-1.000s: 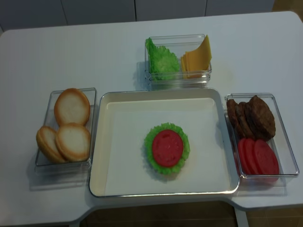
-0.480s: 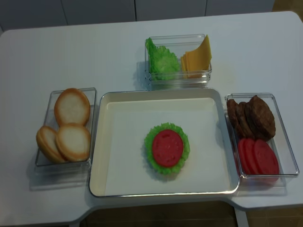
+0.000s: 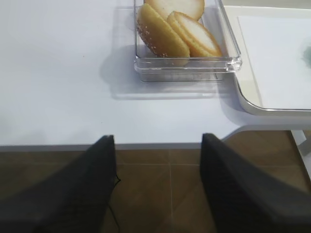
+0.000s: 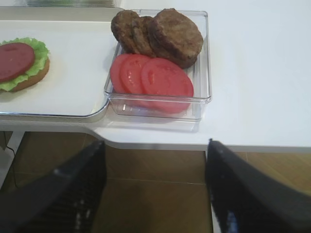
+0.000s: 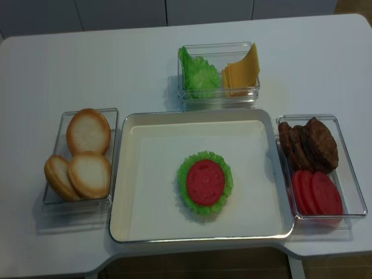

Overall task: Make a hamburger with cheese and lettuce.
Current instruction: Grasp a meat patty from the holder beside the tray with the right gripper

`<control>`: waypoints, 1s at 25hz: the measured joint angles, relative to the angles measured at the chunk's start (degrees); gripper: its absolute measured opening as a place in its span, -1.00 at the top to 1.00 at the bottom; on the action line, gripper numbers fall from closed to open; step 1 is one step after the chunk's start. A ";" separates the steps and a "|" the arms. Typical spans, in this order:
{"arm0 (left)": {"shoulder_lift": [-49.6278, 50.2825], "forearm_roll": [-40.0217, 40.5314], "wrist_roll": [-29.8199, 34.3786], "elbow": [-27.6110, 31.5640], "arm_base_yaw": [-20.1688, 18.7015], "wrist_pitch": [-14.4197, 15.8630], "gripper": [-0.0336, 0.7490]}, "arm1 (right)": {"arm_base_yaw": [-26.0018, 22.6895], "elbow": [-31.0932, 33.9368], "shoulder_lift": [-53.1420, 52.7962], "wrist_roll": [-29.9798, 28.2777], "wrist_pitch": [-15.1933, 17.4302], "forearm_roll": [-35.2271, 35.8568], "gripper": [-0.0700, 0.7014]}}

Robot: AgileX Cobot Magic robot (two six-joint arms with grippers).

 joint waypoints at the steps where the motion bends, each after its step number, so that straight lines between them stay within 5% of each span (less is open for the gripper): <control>1: 0.00 0.00 0.00 0.00 0.00 0.00 -0.15 | 0.00 0.00 0.00 0.00 0.00 0.00 -0.42; 6: 0.00 0.00 0.00 0.00 0.00 0.00 -0.15 | 0.00 0.00 0.00 0.11 0.00 0.00 -0.42; 13: 0.00 0.00 0.00 0.00 0.00 0.00 -0.15 | 0.00 -3.63 1.17 6.83 -3.98 1.83 -0.41; 18: 0.00 0.00 0.00 0.00 0.00 0.00 -0.15 | 0.00 -9.75 11.13 7.43 -5.16 1.93 -0.41; 25: 0.00 0.00 0.00 0.00 0.00 0.00 -0.15 | 0.00 -18.94 28.75 7.60 -12.94 2.59 -0.41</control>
